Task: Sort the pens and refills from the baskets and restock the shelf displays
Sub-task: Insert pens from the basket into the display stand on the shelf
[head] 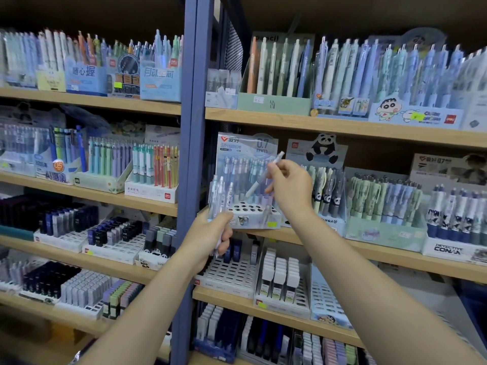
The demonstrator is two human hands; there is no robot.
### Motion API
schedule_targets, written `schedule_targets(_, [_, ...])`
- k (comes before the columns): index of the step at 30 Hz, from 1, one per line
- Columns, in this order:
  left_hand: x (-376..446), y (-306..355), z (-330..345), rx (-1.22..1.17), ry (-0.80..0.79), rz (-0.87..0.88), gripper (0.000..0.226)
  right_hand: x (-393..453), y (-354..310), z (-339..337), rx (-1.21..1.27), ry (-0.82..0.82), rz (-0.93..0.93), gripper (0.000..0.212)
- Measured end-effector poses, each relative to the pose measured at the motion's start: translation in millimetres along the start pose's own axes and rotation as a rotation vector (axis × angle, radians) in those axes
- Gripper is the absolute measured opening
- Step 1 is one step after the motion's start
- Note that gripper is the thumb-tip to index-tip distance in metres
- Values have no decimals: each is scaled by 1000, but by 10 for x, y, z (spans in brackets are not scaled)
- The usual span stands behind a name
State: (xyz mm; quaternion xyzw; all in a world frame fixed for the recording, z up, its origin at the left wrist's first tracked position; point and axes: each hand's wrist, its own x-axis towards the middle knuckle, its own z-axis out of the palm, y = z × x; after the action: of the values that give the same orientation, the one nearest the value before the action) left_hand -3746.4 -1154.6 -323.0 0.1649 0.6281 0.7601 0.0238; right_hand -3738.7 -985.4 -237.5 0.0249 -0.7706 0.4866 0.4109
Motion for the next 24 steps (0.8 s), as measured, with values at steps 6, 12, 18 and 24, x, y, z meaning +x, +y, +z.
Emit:
schedule_targets(6, [-68,41,-22,-49,-80,85,18,21,72,100,-152,-101,9,28])
schedule_targets(12, [-67,51,-82,-133,-66,112,28,61,44,168,-179,-148,4,29])
schedule_targets(18, [-68,70,-31,-114,-66,128,26,96,5,272,-85,-78,44,15])
schedule_targets(24, [-45,80,-47,-100,-16,62,25,105,116,365,-221,-126,54,25])
